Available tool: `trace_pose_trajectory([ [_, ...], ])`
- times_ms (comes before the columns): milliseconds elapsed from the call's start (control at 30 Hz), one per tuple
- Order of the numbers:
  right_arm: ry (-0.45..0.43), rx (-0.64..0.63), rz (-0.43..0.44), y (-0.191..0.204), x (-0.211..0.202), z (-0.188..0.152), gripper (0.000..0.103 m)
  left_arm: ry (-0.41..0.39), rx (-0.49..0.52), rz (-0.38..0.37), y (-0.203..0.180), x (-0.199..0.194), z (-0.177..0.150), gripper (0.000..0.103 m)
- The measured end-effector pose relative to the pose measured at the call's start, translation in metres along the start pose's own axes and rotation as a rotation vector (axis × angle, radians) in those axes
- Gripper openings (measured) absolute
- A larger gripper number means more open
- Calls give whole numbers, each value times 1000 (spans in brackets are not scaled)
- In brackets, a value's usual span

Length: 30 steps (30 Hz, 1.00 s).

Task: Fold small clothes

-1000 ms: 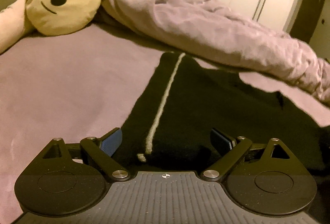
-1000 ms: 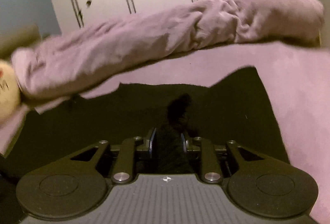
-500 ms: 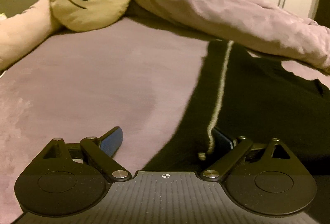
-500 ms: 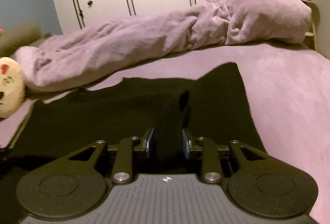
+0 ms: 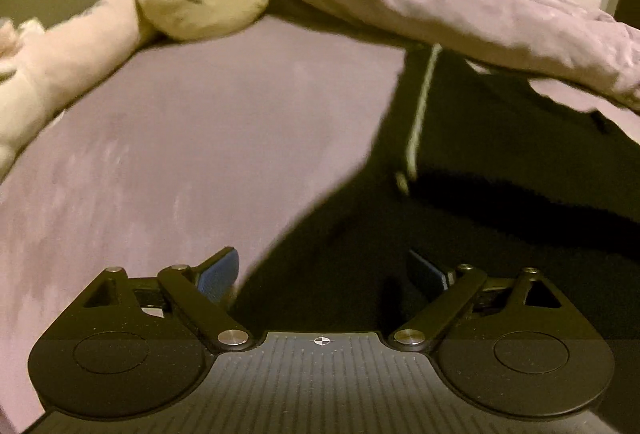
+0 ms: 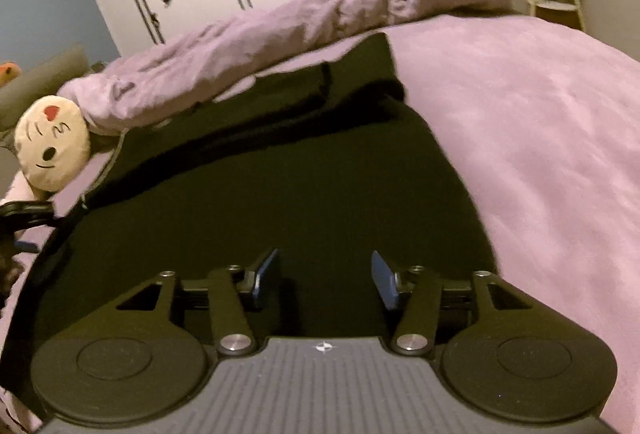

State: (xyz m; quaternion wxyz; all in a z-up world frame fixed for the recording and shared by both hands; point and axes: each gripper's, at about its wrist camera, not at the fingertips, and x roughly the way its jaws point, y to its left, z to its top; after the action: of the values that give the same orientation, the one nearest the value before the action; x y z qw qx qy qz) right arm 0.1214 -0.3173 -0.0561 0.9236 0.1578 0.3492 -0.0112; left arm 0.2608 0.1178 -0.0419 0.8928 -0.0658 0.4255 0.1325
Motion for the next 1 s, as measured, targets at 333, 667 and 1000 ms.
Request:
trace_pose_trajectory([
  [333, 71, 91, -13, -11, -24, -31, 53, 92, -93, -92, 29, -55, -76, 96],
  [667, 53, 90, -54, -23, -57, -36, 62, 129, -123, -127, 60, -77, -95, 96],
  [1000, 101, 137, -4, -39, -56, -31, 68, 161, -114, -199, 73, -76, -107, 96],
])
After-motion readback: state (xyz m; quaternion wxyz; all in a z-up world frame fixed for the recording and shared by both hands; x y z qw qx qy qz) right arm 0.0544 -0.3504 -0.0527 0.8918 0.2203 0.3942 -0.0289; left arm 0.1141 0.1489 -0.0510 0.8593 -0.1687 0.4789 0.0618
